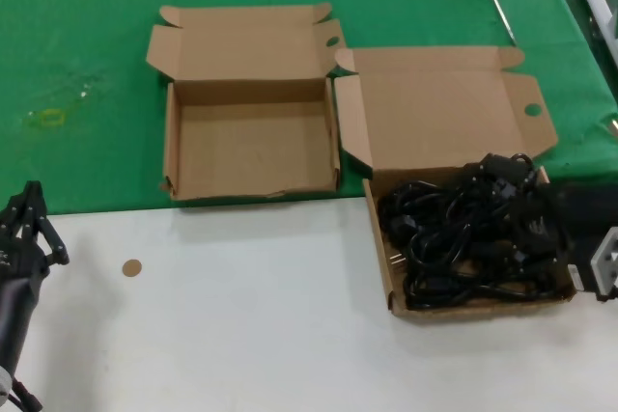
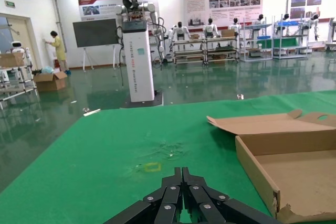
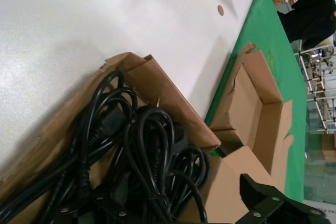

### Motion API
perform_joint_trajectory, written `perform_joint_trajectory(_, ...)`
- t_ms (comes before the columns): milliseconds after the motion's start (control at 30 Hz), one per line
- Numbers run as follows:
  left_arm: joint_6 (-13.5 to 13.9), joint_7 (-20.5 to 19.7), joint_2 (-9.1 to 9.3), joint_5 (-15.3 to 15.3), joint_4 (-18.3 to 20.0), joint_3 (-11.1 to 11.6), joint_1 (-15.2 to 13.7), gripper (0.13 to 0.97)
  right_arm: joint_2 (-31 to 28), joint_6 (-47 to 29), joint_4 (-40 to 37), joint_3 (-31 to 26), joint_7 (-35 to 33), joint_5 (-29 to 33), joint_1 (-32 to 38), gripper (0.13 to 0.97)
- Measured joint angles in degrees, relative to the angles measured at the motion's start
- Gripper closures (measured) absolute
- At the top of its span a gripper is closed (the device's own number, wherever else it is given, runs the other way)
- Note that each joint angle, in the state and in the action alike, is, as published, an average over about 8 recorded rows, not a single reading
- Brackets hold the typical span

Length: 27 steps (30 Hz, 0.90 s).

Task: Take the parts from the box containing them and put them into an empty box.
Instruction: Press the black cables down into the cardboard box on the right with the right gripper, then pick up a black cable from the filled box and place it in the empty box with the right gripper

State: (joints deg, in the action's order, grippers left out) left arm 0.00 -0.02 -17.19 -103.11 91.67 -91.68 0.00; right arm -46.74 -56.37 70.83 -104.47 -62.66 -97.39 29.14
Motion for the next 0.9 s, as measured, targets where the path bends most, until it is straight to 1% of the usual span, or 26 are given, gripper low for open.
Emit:
perform_joint_trajectory(133, 0.0, 0.0, 0.0, 0.0, 0.0, 0.0, 0.0, 0.945, 0.31, -0.23, -0.52, -0.25, -0.45, 0.04, -0.1, 0.278)
perform_joint_trajectory(400, 0.0, 0.0, 0.0, 0.0, 0.0, 0.0, 0.0, 0.945, 0.7, -0.25, -1.72, -0.65, -1.2, 0.49, 0.09, 0.46)
perform_joint_trajectory(433, 0.0, 0.0, 0.0, 0.0, 0.0, 0.0, 0.0, 0.945, 0.7, -0.21, -1.87, -0.68, -1.27, 0.58, 0.15, 0.46)
perform_joint_trajectory(700, 0.0, 0.0, 0.0, 0.0, 0.0, 0.0, 0.0, 0.945, 0.5, 0.2, -2.73, -0.72, -1.64, 1.11, 0.54, 0.682)
perform_joint_trajectory(733, 0.0, 0.0, 0.0, 0.0, 0.0, 0.0, 0.0, 0.945, 0.48, 0.26, -2.84, -0.7, -1.74, 1.14, 0.58, 0.682)
perform_joint_trajectory(900, 0.0, 0.0, 0.0, 0.0, 0.0, 0.0, 0.0, 0.945, 0.4, 0.49, -3.58, -0.56, -2.38, 1.26, 0.76, 0.781)
